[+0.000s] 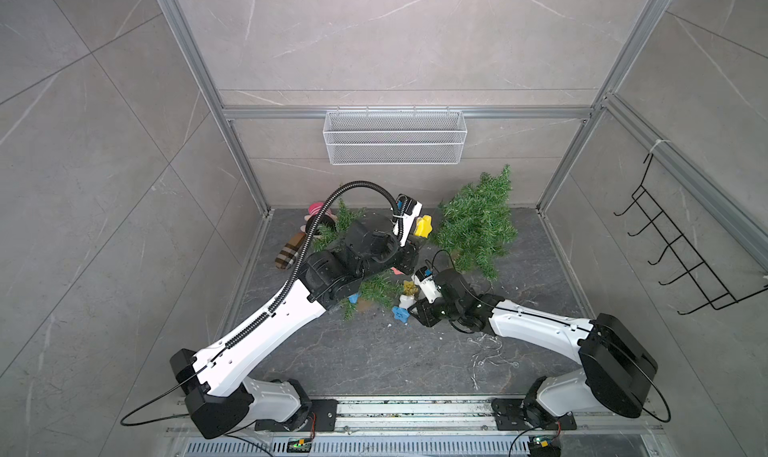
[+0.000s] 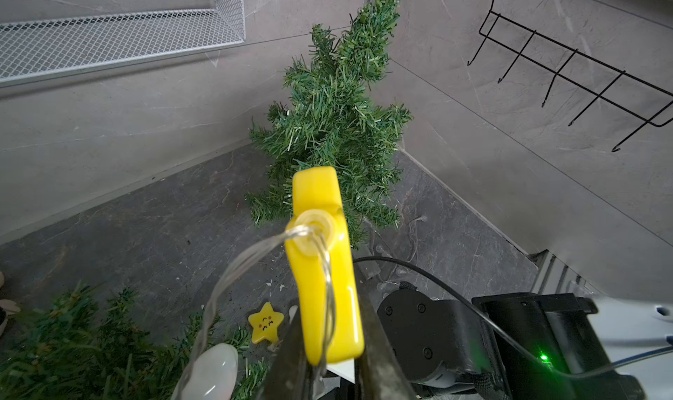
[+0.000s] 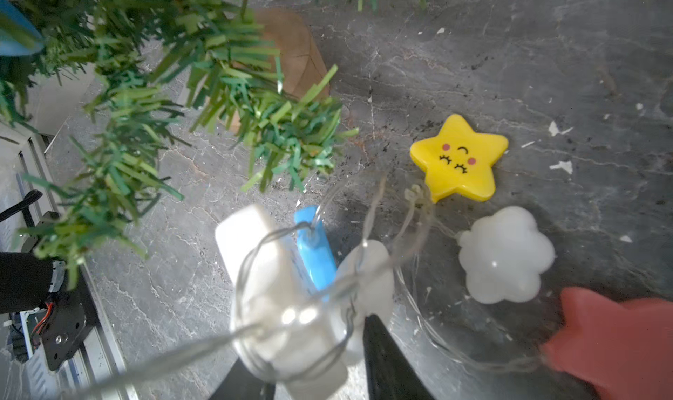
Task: Wrap string light around the christmas tree
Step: Adjust the light string at the center of the board.
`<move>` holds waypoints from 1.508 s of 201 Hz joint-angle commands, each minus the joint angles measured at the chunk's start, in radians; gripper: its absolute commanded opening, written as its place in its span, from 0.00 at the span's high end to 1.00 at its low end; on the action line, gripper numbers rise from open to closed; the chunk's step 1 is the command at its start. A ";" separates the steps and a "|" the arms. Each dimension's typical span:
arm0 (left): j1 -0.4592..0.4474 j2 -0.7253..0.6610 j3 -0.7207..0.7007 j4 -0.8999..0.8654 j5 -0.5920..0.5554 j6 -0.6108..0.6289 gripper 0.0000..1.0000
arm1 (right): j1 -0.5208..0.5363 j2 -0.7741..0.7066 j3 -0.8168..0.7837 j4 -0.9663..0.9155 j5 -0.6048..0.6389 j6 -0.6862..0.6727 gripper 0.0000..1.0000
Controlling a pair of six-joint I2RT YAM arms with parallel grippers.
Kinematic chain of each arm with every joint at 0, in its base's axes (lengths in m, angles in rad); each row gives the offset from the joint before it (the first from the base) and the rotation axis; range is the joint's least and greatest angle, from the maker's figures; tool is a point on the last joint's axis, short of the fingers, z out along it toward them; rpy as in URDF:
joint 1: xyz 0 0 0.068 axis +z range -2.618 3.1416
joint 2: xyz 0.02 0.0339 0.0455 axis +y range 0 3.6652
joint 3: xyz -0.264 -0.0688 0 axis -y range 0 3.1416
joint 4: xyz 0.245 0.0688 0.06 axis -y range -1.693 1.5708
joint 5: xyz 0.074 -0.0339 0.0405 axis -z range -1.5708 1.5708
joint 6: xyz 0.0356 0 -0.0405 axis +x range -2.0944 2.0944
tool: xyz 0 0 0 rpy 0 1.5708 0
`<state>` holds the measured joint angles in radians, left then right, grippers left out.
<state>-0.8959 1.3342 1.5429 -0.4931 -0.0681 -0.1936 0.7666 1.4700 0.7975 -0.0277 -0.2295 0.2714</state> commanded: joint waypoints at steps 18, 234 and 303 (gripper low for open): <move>0.006 0.006 0.007 0.042 0.021 0.024 1.00 | 0.005 0.010 0.009 0.030 0.018 -0.036 0.47; 0.032 0.035 -0.032 0.067 0.028 0.040 1.00 | 0.013 -0.106 0.021 -0.164 0.121 -0.088 0.77; 0.065 0.022 -0.123 0.079 0.033 0.025 1.00 | 0.013 0.021 -0.007 -0.002 0.087 -0.068 0.78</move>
<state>-0.8547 1.3869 1.4288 -0.4618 -0.0505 -0.1776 0.7742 1.4528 0.8028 -0.1131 -0.1230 0.2016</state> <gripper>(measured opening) 0.188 0.217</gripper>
